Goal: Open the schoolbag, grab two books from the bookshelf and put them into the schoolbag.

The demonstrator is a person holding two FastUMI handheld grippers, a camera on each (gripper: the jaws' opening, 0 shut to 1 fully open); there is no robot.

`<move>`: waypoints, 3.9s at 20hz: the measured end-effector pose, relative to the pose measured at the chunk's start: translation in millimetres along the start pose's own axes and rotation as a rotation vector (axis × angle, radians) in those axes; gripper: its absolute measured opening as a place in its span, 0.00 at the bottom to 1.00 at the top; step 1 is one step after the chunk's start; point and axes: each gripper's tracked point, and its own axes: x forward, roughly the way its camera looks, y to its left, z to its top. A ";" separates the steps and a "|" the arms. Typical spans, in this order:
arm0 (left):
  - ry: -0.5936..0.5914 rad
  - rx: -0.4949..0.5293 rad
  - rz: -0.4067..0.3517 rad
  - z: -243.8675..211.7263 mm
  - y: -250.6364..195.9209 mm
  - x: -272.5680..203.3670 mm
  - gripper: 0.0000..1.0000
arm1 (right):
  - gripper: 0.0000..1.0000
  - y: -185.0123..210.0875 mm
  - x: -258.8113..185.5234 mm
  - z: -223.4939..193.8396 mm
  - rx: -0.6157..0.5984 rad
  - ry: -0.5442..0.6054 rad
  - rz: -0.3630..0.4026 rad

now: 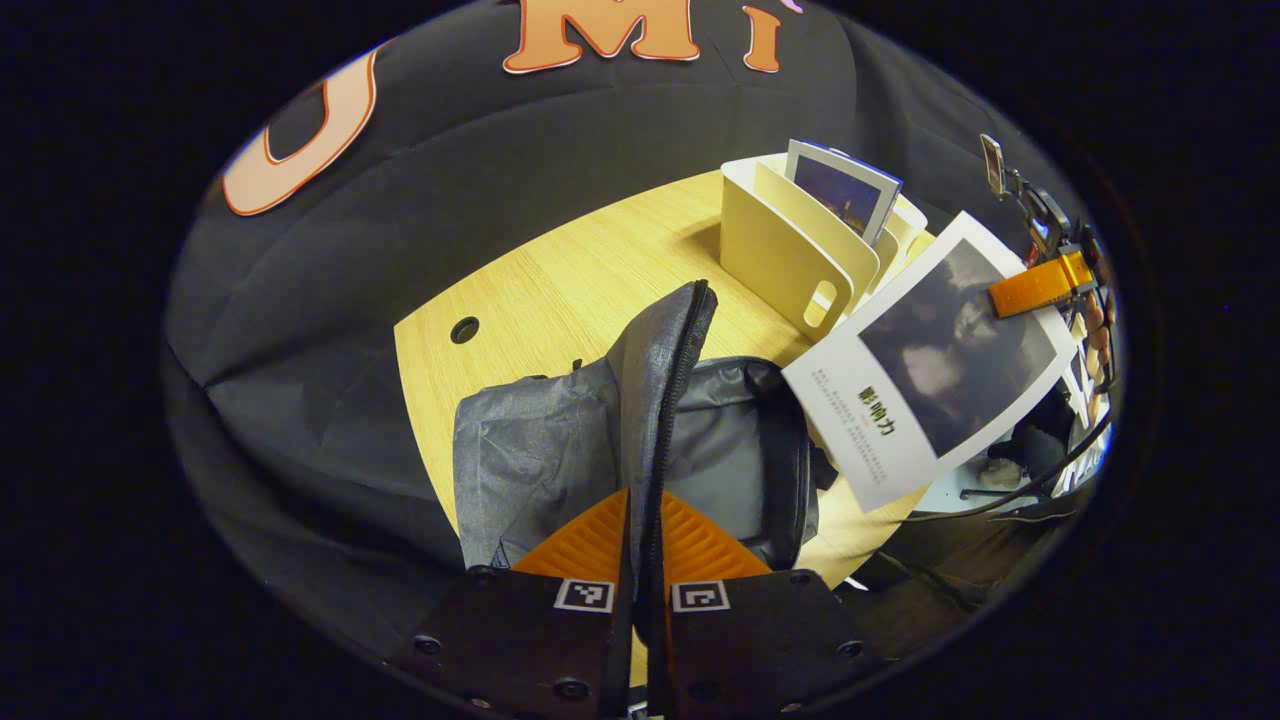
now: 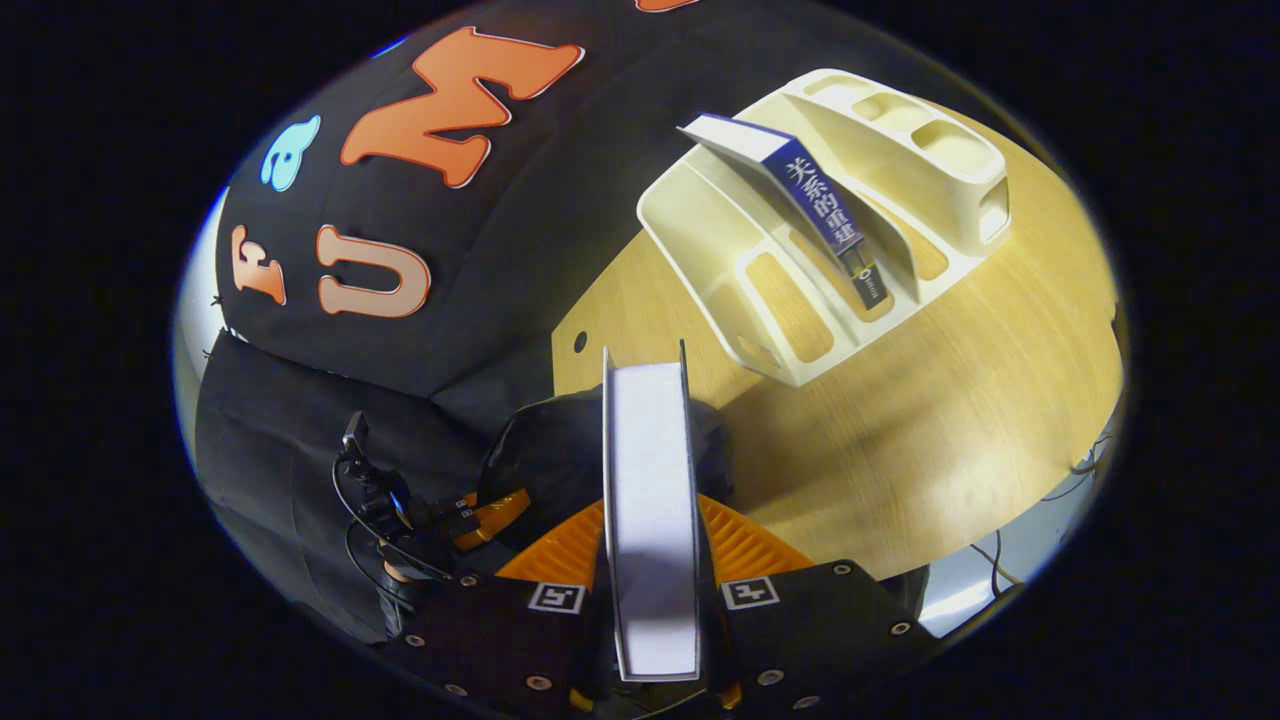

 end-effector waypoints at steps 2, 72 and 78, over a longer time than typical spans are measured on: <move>-0.013 -0.017 0.009 2.5 2.1 -3.0 0.07 | 0.35 11.2 20.8 -3.5 0.016 0.000 0.051; 0.134 -0.321 0.187 -19.8 -48.2 41.0 0.07 | 0.51 -104.3 64.4 260.9 -0.513 0.266 -0.644; 0.124 -0.309 0.152 -20.7 -48.8 41.4 0.07 | 0.37 -92.5 39.6 250.7 -0.485 0.197 -0.662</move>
